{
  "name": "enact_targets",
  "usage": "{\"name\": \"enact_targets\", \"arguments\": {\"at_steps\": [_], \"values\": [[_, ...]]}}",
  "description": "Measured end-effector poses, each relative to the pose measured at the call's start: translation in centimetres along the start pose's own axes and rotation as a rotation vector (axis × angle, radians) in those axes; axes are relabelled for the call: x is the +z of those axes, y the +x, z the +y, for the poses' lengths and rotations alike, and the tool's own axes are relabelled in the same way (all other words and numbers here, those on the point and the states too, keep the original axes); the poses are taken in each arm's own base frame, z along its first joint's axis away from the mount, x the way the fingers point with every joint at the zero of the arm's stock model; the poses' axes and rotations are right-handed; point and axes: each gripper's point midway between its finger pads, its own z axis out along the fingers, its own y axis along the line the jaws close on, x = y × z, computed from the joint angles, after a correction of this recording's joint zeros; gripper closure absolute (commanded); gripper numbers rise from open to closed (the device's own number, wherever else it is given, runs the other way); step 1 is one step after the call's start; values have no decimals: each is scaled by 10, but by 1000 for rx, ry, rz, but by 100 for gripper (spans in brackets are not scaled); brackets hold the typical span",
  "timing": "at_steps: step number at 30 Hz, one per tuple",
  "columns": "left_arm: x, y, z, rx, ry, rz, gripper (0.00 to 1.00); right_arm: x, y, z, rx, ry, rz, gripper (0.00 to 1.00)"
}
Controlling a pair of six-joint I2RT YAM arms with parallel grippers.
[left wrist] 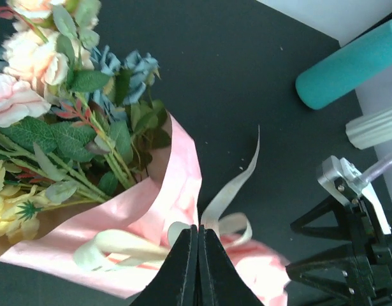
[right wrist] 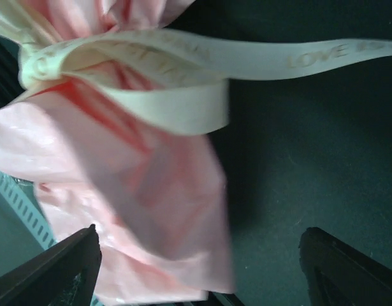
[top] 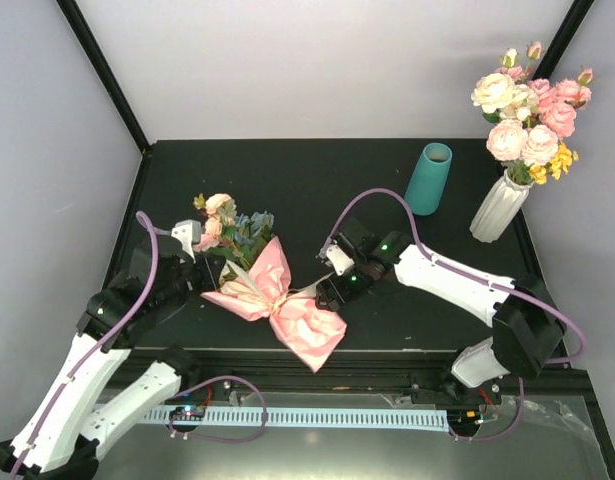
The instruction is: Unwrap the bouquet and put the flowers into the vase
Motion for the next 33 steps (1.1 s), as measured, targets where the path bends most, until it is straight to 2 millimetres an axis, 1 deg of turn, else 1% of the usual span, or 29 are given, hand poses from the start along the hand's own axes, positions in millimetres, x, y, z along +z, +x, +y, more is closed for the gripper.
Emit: {"name": "enact_targets", "arguments": {"at_steps": [5, 9, 11, 13, 15, 17, 19, 23, 27, 30, 33], "values": [[-2, -12, 4, 40, -61, -23, 98, 7, -4, -4, 8, 16, -1, 9], [3, -14, 4, 63, -78, -9, 98, 18, -3, -3, 5, 6, 23, 10], [7, -14, 3, 67, -82, 5, 98, 22, 0, 7, -18, -25, 37, 10], [12, -15, 1, 68, -71, 3, 98, 24, 1, 23, -56, -72, 35, 10], [18, -16, 0, 68, -66, 2, 98, 21, 1, 39, -91, -125, 22, 10], [24, -16, -1, 69, -64, 6, 98, 17, -1, 51, -119, -166, -2, 10], [31, -18, -4, 75, -59, 11, 98, 13, -6, 56, -130, -180, -29, 10], [54, -27, -6, 89, -77, 28, 99, 13, -15, 55, -127, -168, -67, 10], [79, -49, -6, 100, -97, 38, 99, 19, -22, 51, -110, -147, -82, 10], [89, -77, -7, 90, -89, 8, 98, 29, -28, 44, -93, -111, -73, 10], [96, -101, -9, 92, -76, -23, 98, 33, -42, 42, -90, -79, -82, 10]]}}
